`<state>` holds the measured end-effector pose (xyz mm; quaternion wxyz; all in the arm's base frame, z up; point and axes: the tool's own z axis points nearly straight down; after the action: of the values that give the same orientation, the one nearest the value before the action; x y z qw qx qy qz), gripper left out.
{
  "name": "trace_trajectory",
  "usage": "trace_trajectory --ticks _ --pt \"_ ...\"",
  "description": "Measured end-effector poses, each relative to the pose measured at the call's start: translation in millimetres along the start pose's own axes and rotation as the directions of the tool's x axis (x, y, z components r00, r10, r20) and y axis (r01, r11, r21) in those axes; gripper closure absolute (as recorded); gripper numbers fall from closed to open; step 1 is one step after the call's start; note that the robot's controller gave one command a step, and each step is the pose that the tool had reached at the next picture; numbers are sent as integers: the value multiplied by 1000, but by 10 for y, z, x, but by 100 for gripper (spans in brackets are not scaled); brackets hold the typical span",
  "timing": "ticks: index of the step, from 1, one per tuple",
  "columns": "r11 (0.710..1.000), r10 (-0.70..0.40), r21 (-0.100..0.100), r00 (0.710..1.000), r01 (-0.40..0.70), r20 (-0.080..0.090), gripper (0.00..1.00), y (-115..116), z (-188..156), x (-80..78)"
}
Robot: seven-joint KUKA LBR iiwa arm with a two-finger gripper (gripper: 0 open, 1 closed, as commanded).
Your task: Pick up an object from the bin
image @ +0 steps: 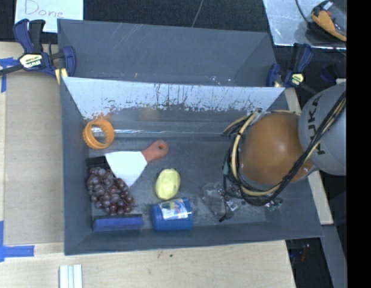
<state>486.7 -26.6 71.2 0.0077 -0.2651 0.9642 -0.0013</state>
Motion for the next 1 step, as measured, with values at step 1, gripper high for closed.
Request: trace_trajectory --ticks 1 --pt "1000 26 3 1000 -26 6 100 312 1 -281"
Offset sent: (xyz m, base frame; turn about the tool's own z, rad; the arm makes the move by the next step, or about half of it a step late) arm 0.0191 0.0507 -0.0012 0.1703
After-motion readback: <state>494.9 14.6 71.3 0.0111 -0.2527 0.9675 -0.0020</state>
